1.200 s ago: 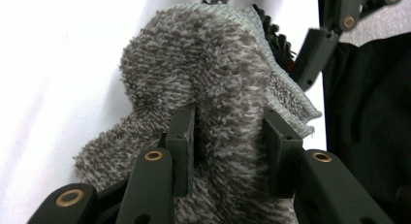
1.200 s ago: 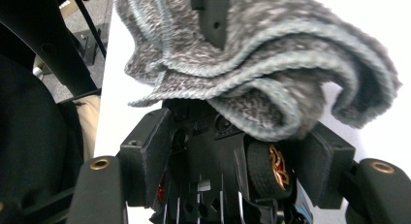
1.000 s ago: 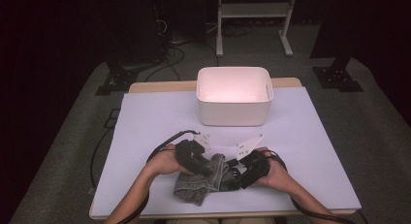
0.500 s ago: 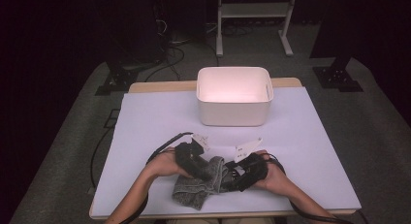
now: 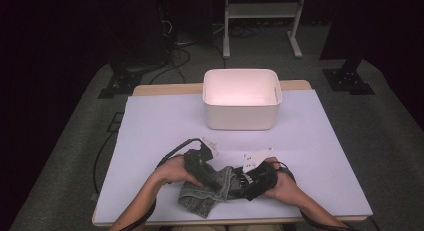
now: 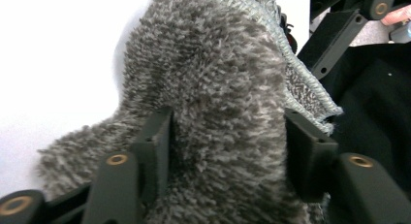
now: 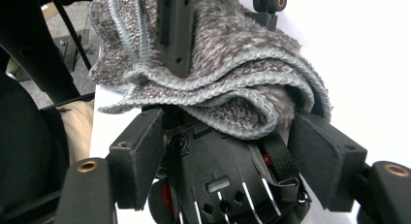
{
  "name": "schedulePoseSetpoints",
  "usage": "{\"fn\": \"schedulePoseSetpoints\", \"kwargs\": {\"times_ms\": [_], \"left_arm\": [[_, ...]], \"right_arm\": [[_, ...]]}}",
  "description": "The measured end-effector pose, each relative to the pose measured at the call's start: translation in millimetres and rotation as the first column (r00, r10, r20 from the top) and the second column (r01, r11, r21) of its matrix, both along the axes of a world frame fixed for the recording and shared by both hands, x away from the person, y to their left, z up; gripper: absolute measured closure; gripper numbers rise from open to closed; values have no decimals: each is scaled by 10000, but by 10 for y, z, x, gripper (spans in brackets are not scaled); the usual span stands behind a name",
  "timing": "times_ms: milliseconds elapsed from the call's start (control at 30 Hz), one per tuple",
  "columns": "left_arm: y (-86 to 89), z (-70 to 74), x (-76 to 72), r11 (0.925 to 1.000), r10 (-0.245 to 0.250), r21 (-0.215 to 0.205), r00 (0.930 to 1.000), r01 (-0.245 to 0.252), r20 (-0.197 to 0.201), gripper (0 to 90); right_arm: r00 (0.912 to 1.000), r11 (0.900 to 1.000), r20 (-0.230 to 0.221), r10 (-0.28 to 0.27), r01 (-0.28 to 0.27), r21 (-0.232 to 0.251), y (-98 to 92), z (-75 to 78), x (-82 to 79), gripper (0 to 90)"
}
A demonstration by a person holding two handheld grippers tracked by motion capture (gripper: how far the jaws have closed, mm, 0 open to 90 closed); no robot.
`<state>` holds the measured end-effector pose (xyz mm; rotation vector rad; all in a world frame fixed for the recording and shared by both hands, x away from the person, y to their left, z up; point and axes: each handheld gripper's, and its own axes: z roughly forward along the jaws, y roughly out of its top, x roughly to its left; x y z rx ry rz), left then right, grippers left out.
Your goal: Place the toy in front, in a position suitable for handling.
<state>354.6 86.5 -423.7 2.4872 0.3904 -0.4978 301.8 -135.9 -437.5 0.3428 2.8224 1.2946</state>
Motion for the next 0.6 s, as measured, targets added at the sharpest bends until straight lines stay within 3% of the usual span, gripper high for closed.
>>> {"fn": "schedulePoseSetpoints", "kwargs": {"times_ms": [133,200,233,333,433,500,600], "left_arm": [[7,60,-74,9999,-60,-86,9983,65,578,477],[-9,112,-122,9996,-283,109,9943,273,1029,485],[-30,144,-164,9992,-346,234,9911,319,1286,488],[-99,249,-295,9939,-886,833,9710,716,2222,489],[-125,321,-394,9897,-1194,1101,9532,919,2777,497],[-125,354,-459,9892,-1266,1089,9453,978,3007,503],[-113,378,-502,9903,-1274,922,9440,1040,3042,508]], "right_arm": [[9997,9999,233,103,-100,-131,8,29,-16,299],[10000,9999,-31,89,-90,-98,-3,51,7,296],[9999,9999,-66,100,-100,-55,-15,57,27,287],[9971,10000,-761,77,-75,33,-46,73,98,261],[9924,9987,-1143,458,-479,-157,-31,48,112,262],[9886,9965,-1311,742,-787,-295,6,28,95,263],[9841,9912,-1376,1126,-1210,-540,92,-7,59,290]]}}
